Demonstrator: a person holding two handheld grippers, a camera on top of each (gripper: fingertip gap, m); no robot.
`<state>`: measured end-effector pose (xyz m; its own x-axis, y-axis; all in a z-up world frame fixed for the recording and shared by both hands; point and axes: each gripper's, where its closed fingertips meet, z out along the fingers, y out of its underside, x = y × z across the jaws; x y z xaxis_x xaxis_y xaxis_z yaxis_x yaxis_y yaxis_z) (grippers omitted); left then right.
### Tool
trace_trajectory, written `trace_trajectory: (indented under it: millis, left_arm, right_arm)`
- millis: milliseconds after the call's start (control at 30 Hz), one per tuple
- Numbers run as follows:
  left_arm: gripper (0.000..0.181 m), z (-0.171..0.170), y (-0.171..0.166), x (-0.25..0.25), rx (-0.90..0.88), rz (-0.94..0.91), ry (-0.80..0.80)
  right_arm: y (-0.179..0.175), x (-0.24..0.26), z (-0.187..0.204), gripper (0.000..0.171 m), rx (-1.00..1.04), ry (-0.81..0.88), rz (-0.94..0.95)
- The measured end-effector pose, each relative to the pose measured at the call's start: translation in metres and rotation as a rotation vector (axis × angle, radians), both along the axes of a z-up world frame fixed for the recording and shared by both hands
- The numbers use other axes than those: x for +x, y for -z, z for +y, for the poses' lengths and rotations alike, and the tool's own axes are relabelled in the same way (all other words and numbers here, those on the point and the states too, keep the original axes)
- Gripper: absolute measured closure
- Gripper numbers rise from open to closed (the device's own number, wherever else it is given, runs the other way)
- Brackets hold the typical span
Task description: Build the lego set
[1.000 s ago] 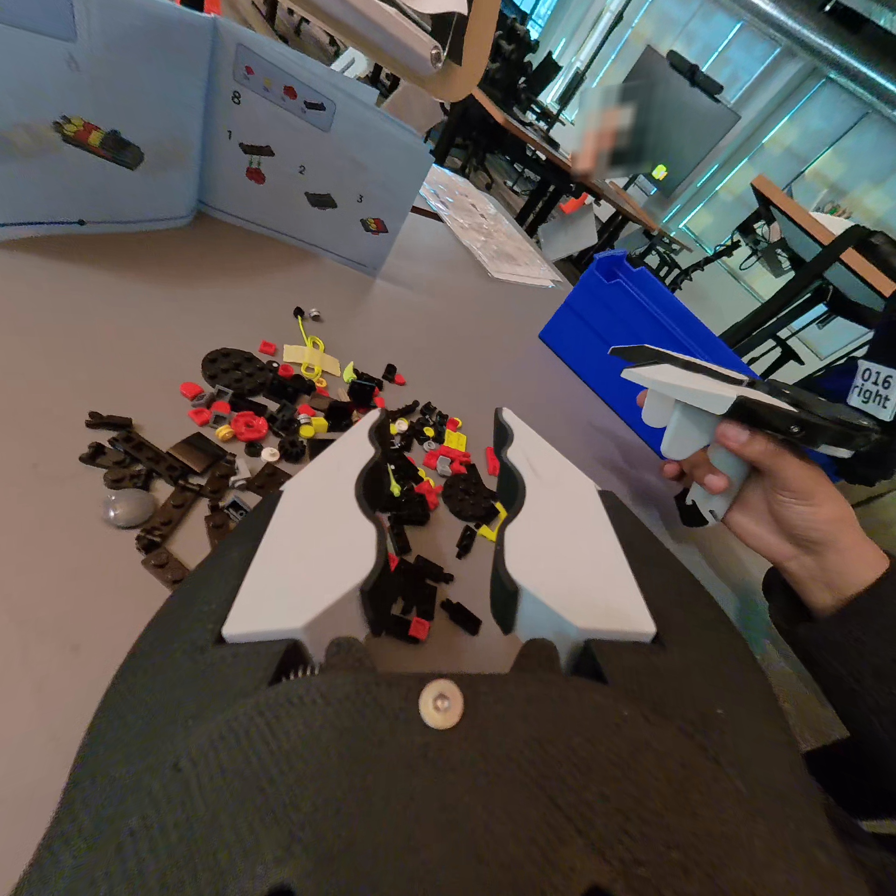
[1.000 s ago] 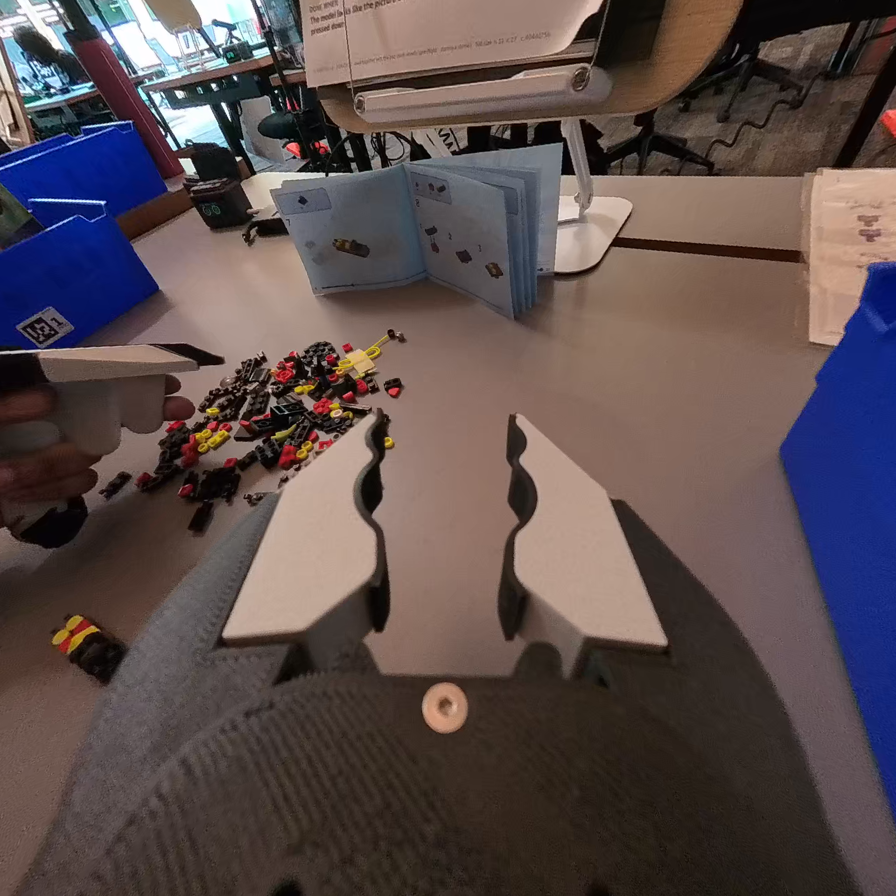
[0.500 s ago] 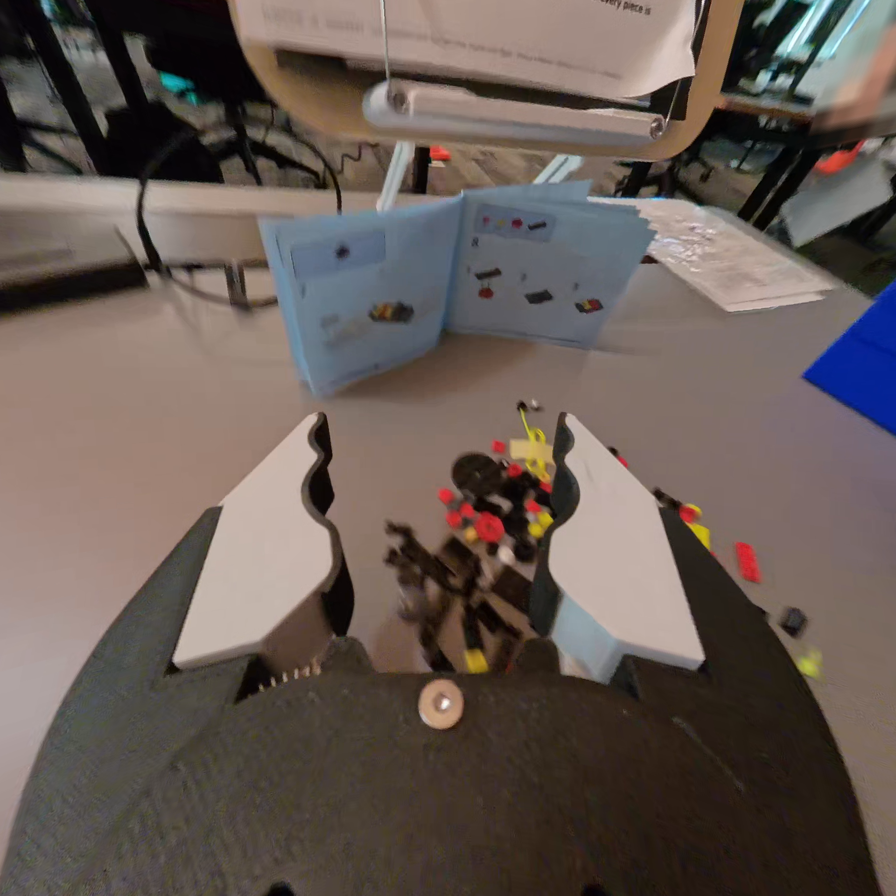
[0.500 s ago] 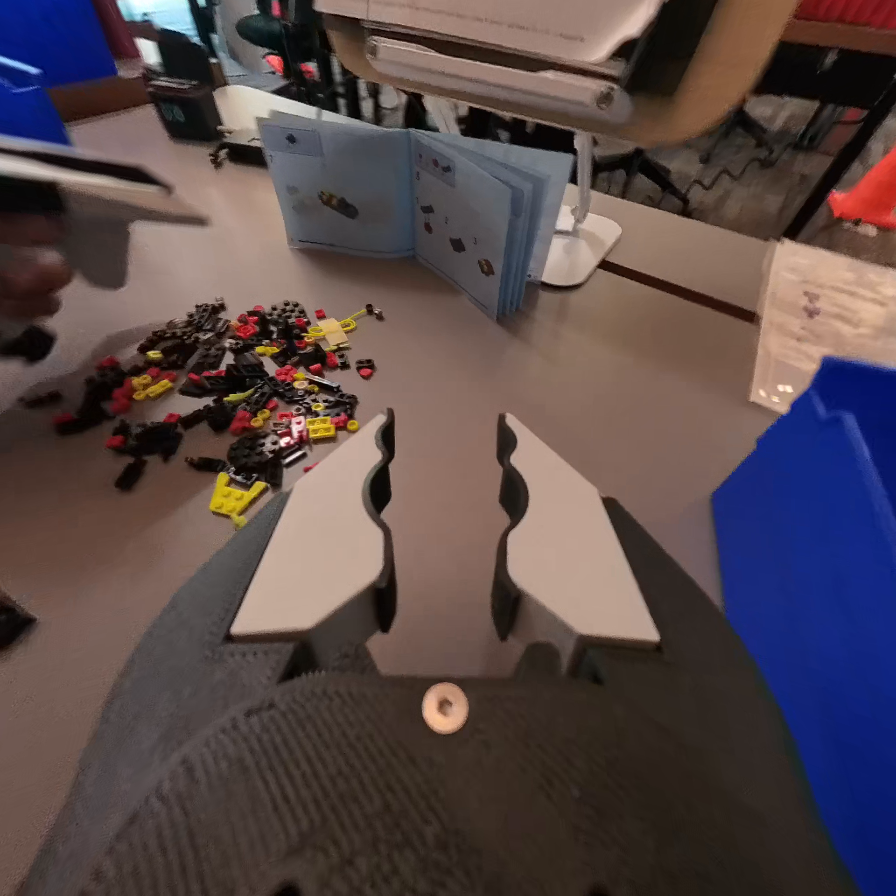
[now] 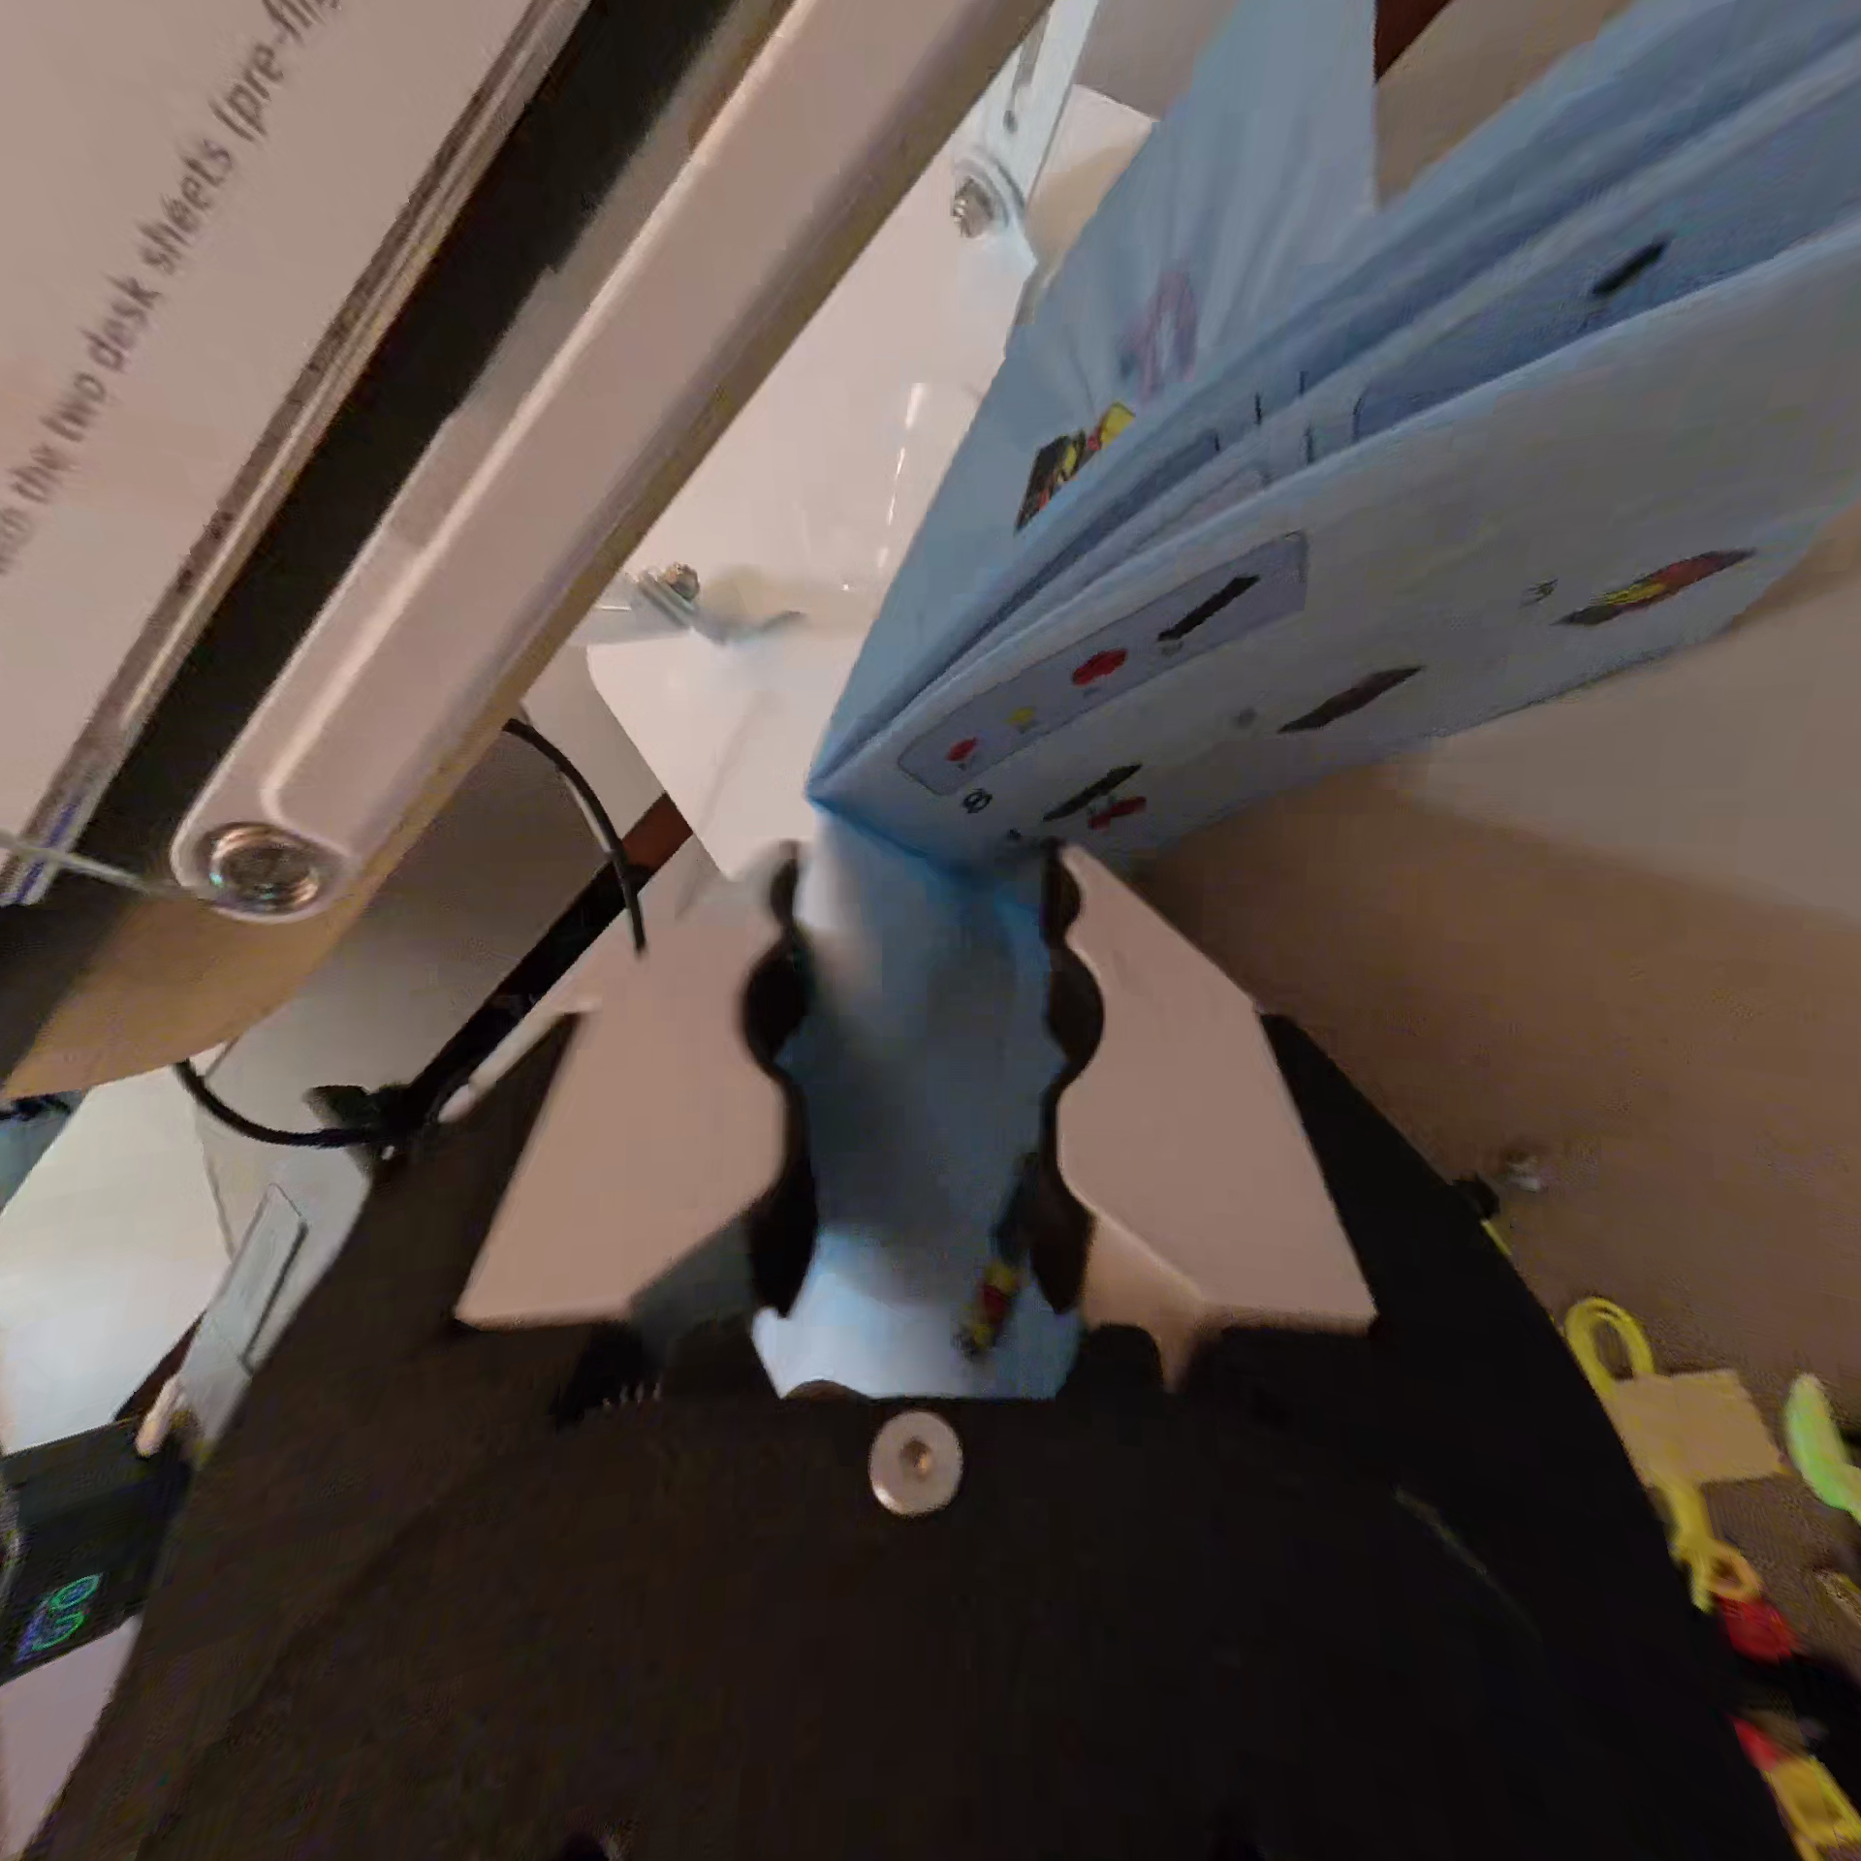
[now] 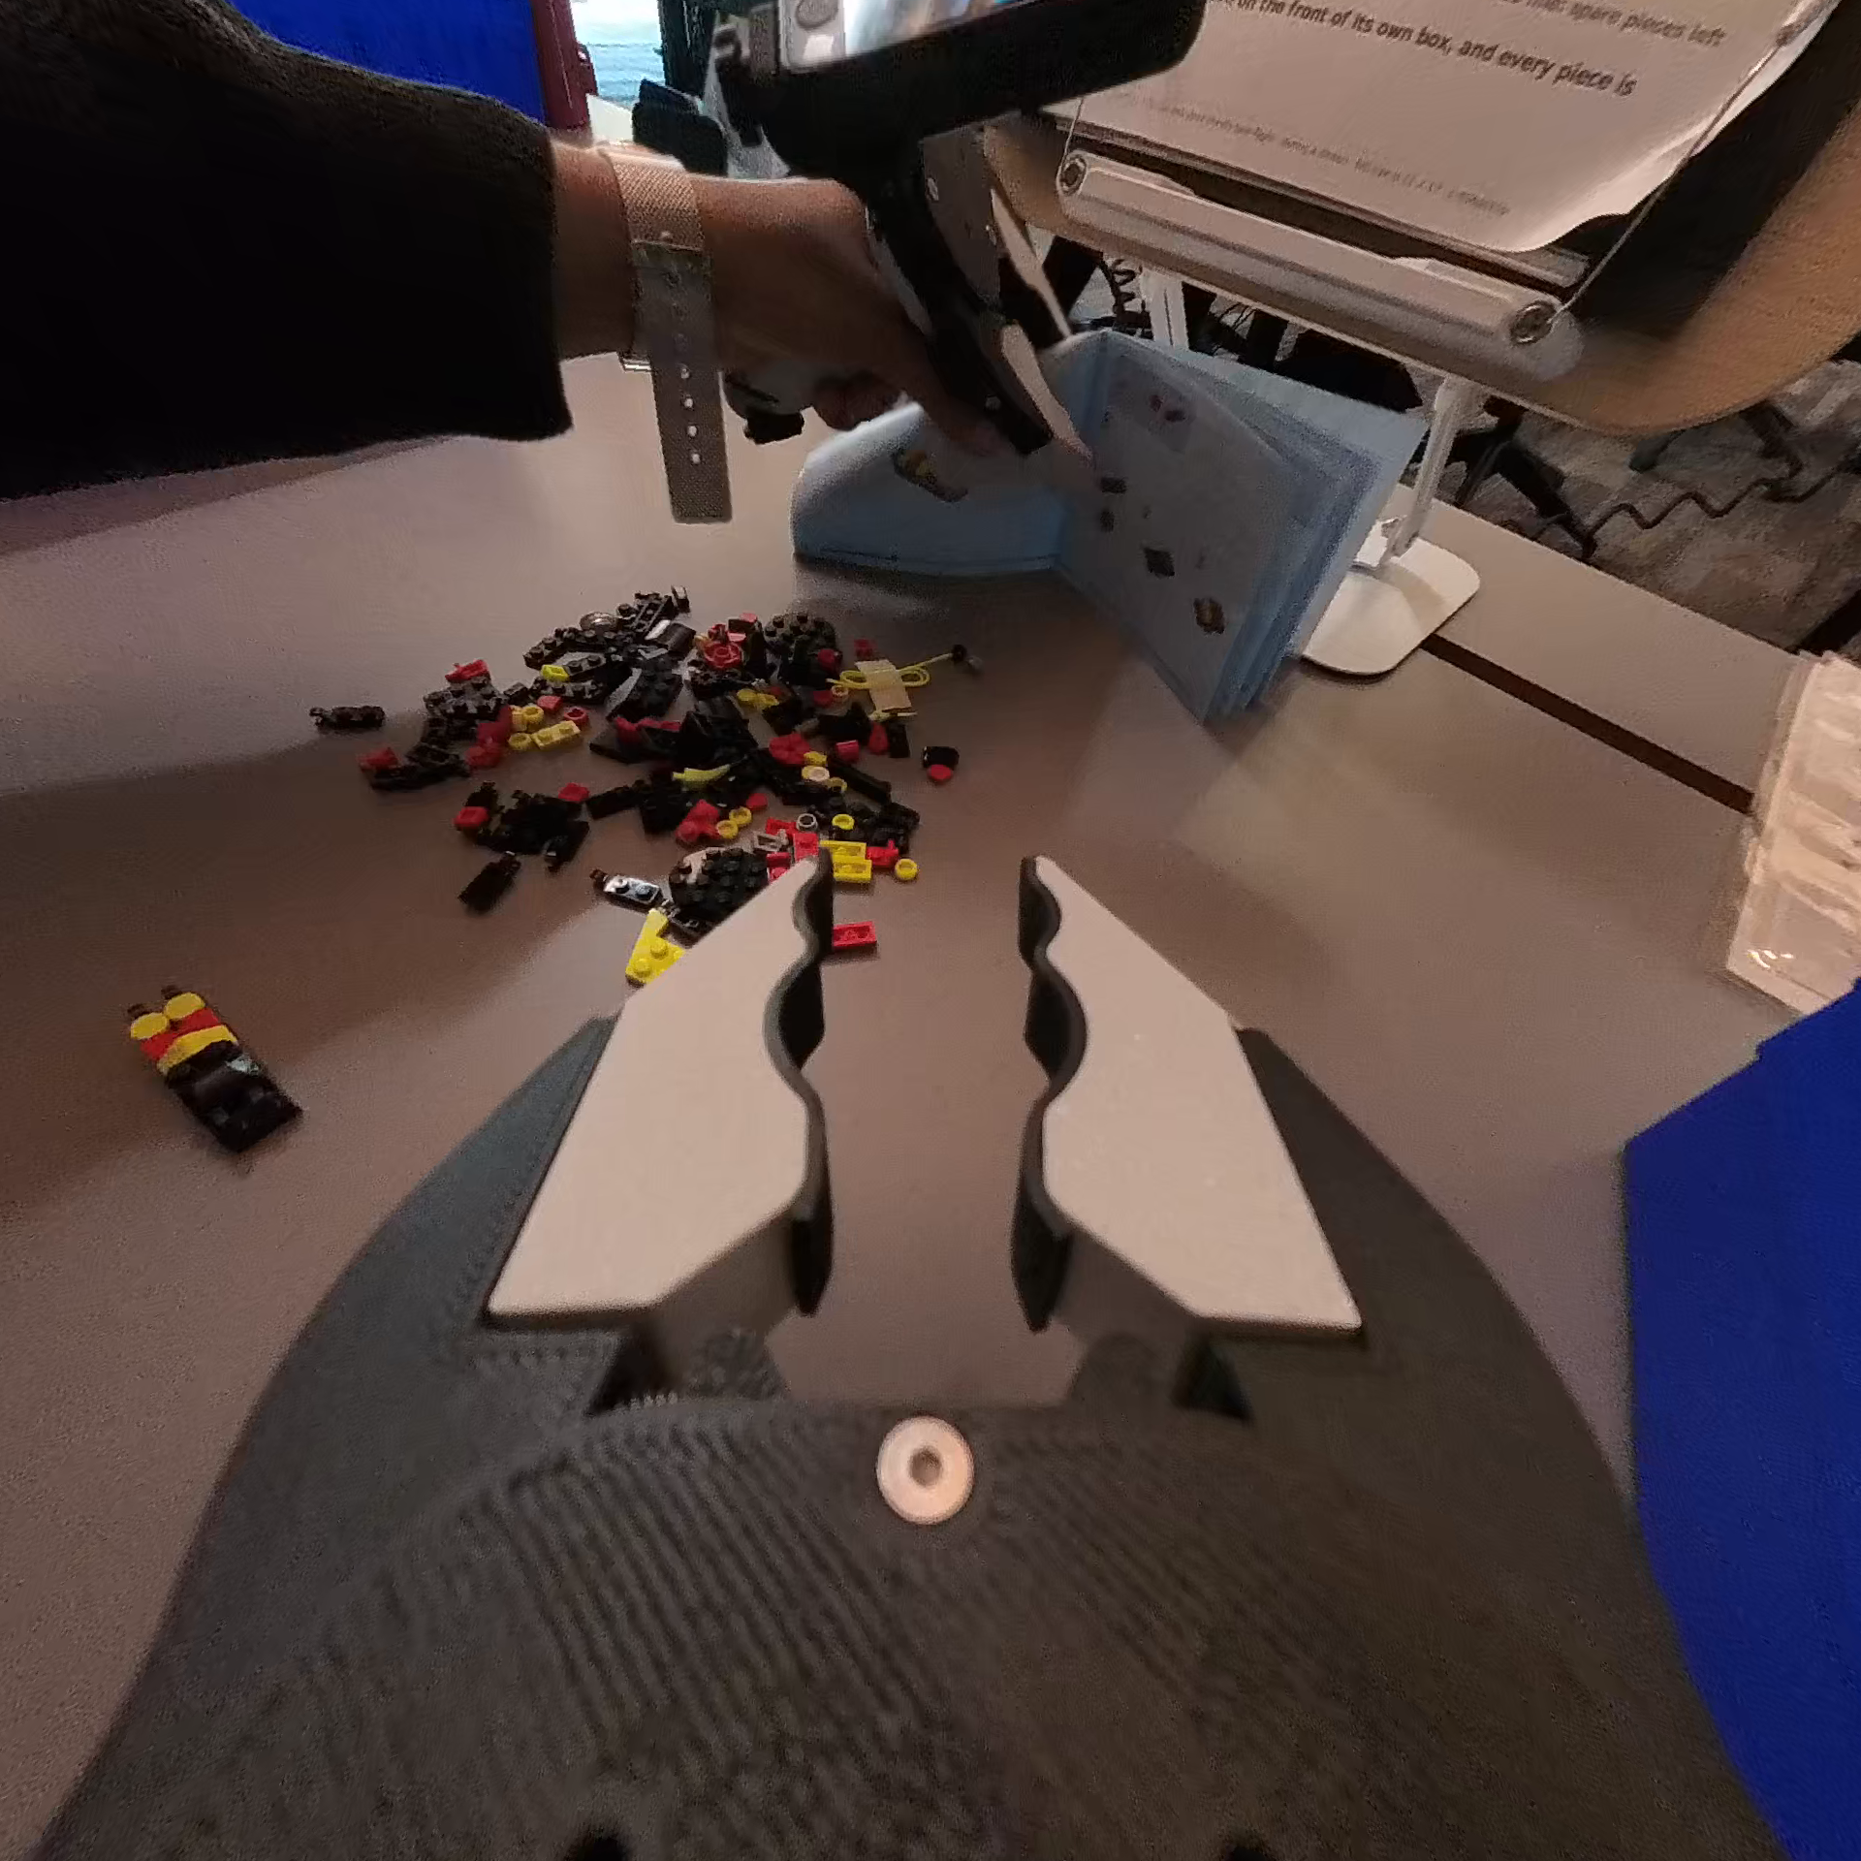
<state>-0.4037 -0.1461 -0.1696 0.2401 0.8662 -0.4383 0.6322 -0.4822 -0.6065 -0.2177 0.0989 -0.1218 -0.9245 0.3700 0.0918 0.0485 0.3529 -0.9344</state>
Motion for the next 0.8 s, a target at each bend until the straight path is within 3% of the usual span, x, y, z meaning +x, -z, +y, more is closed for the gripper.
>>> trace_trajectory:
  millis: [133,233,367,433,533,667,800]
  left_arm:
    - [0.178,0.004,-0.007,0.007,0.009,0.021,0.068]
    - [0.180,0.019,-0.023,0.021,0.125,-0.005,0.131]
    - [0.180,0.061,-0.068,0.056,0.532,-0.046,0.220]
    - [0.180,0.092,-0.098,0.091,0.789,-0.077,0.305]
    - [0.180,0.121,-0.128,0.159,1.029,-0.088,0.421]
    - [0.180,0.143,-0.126,0.255,1.287,-0.032,0.448]
    - [0.181,0.153,-0.102,0.315,1.669,-0.019,0.351]
  right_arm:
    - [0.005,0.000,-0.001,0.137,0.012,-0.009,-0.005]
    - [0.007,-0.001,-0.001,0.137,0.003,-0.009,-0.041]
    - [-0.004,-0.001,0.001,0.137,-0.039,0.016,-0.039]
    - [-0.016,0.000,0.004,0.135,-0.072,0.041,-0.010]
    - [-0.044,0.009,0.008,0.124,-0.142,0.073,0.076]
    - [-0.085,0.038,0.012,0.103,-0.259,0.093,0.238]
    - [-0.098,0.089,-0.003,0.103,-0.331,0.023,0.310]
